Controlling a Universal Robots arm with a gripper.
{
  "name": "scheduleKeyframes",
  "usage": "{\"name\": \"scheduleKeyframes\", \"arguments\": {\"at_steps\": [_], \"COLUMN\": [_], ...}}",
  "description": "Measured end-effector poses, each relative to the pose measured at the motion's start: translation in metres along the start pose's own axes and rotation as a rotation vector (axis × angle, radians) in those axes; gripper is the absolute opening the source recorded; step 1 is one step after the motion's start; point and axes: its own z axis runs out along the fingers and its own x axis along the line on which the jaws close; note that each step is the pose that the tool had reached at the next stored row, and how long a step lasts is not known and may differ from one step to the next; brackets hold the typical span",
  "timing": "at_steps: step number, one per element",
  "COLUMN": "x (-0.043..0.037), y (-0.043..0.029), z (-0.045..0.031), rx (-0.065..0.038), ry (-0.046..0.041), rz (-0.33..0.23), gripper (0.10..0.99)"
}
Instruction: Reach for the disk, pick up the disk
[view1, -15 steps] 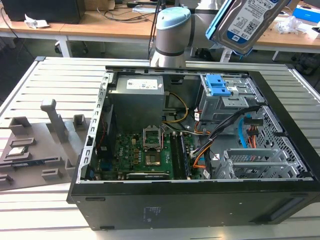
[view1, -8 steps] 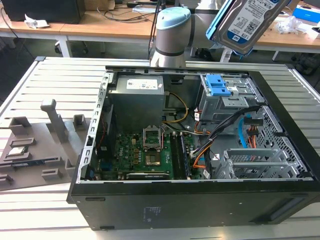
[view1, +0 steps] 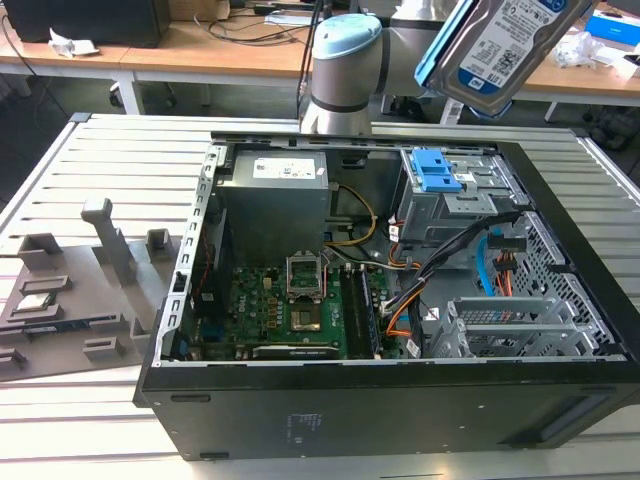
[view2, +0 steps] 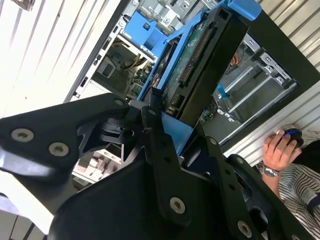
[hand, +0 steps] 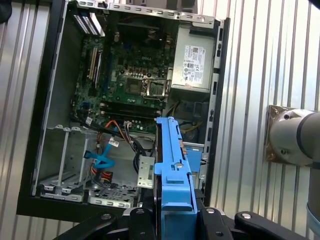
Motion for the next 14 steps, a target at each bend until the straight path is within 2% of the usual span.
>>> {"name": "scheduleKeyframes", "arguments": {"at_steps": [4,7,14], "x": [0.0089,0.0204,0.0212], "y": [0.0011,0.0024,0.0022], "z": [0.0004,0.0012,0.0045], "rx": [0.000,0.000,-0.001], "ry": [0.0000,-0.0004,-0.0134], "rz": [0.001,0.004,0.157], "gripper": [0.369,0.369,0.369]}}
